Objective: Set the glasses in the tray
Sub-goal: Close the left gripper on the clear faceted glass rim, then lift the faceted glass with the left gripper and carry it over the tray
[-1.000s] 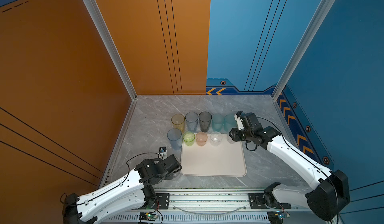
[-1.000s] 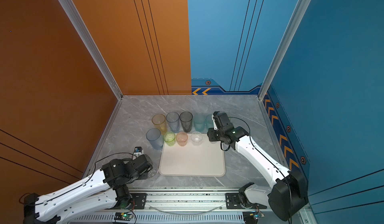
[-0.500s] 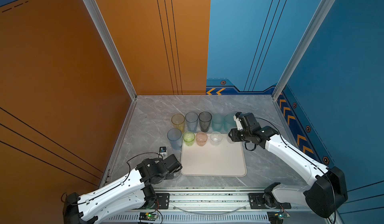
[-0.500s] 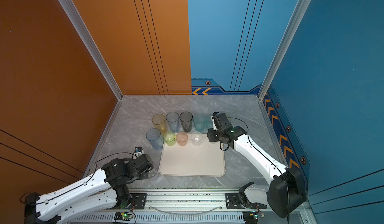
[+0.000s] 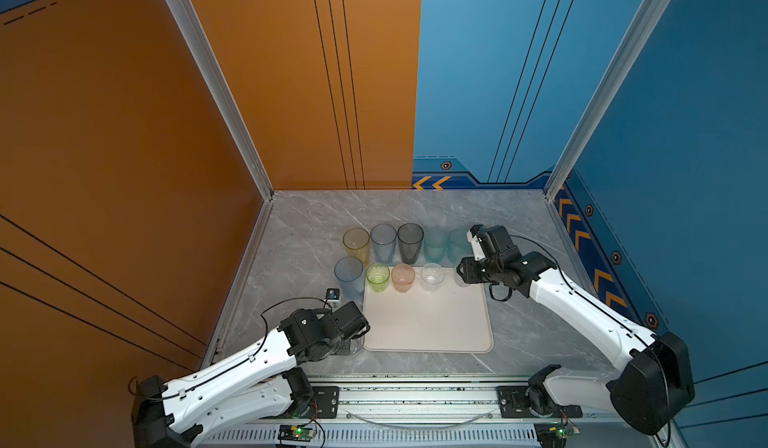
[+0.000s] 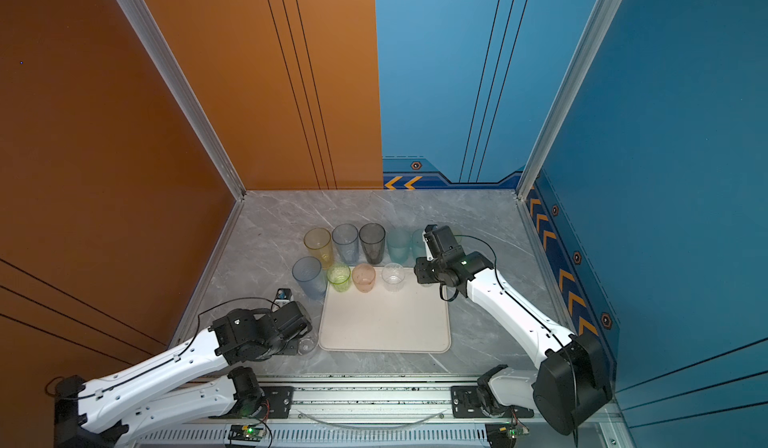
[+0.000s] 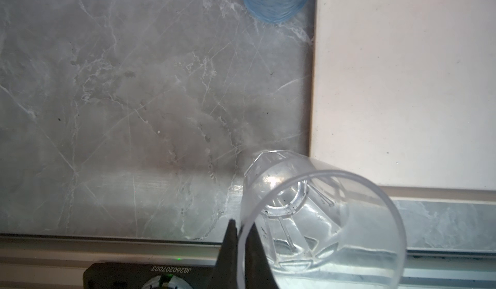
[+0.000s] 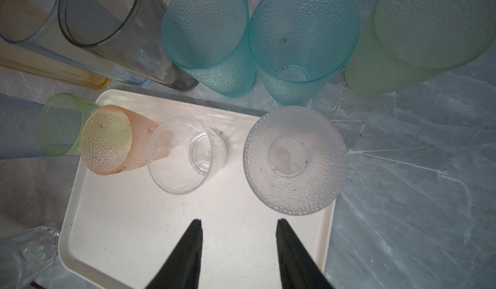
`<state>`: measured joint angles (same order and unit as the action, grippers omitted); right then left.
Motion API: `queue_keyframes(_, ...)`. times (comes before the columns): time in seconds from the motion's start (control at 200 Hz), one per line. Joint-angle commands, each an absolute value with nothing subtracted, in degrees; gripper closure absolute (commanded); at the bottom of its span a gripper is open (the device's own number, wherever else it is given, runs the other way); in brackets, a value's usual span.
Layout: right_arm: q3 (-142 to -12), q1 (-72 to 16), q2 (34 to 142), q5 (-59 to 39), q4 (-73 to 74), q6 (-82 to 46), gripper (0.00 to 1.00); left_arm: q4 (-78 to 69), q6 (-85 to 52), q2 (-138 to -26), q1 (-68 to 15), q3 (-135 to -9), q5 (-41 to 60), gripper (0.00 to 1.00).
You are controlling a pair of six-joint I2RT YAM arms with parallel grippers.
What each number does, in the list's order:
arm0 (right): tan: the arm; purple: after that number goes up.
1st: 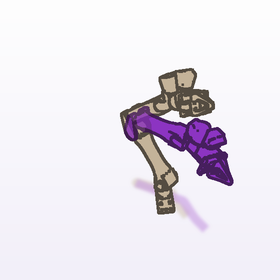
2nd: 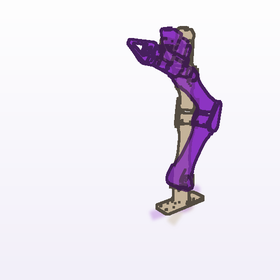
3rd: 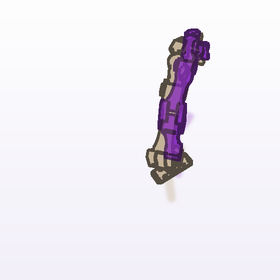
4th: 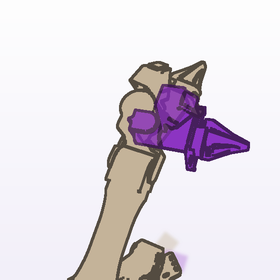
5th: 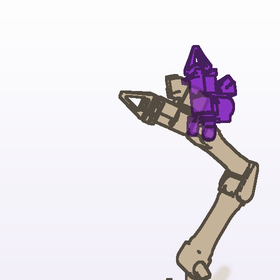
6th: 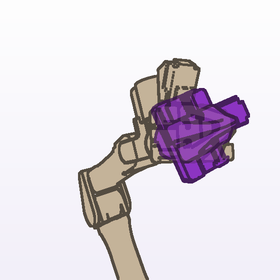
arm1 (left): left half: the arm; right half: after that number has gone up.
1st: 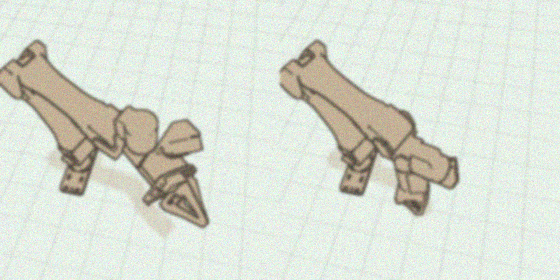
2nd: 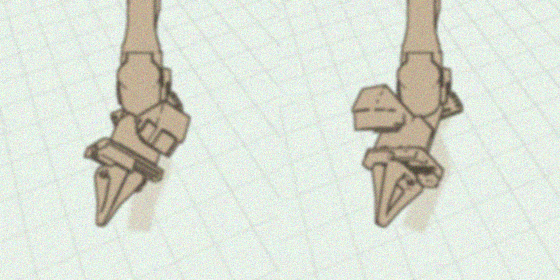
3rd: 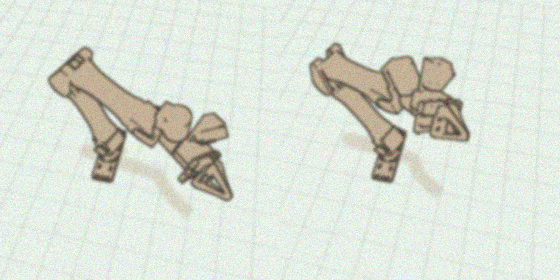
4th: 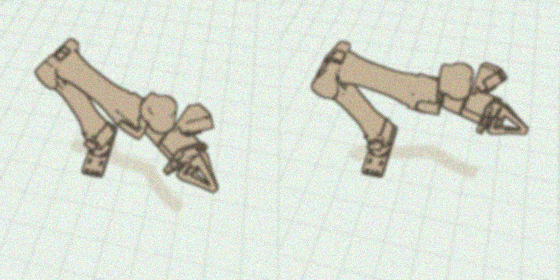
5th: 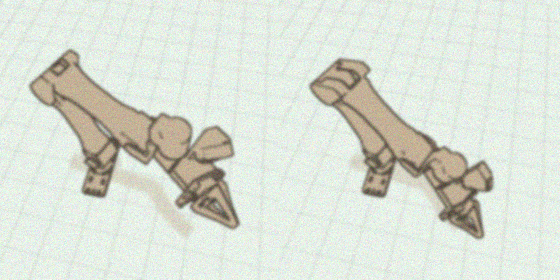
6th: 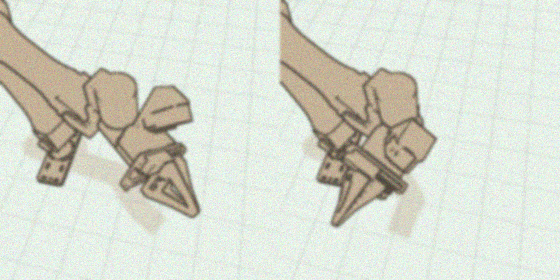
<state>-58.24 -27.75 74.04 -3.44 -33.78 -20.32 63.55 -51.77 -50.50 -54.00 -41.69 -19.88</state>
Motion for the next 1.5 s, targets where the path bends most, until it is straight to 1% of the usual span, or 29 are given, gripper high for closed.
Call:
queue_keyframes(0.0,-57.75,-27.35,74.18,-2.85,-32.94,-19.42,0.56,63.41,-49.34,-50.09,-53.44,-45.43,-19.07,1.00)
queue_keyframes(0.355,-57.17,-24.11,73.83,-2.79,-33.48,-19.25,0.56,67.75,-44.75,-50.07,-53.08,-53.44,-18.83,1.00)
queue_keyframes(0.616,-55.92,-21.98,73.65,-3.39,-32.70,-20.03,0.56,67.52,-37.22,-55.26,-53.97,-58.62,-15.50,1.00)
queue_keyframes(0.716,-55.42,-21.39,73.58,-3.36,-32.17,-20.54,0.56,66.91,-35.08,-57.71,-54.61,-62.86,-14.89,1.00)
queue_keyframes(1.137,-53.36,-17.22,71.31,-2.94,-30.08,-22.66,0.56,57.43,-27.33,-67.37,-55.36,-68.24,-8.29,1.00)
queue_keyframes(1.317,-51.49,-14.45,68.92,-3.17,-27.79,-24.47,0.56,51.10,-23.65,-73.13,-55.37,-70.73,-3.41,1.00)
queue_keyframes(1.497,-51.54,-12.47,67.52,-3.69,-27.25,-25.18,0.56,45.82,-19.51,-81.53,-56.00,-75.64,0.65,1.00)
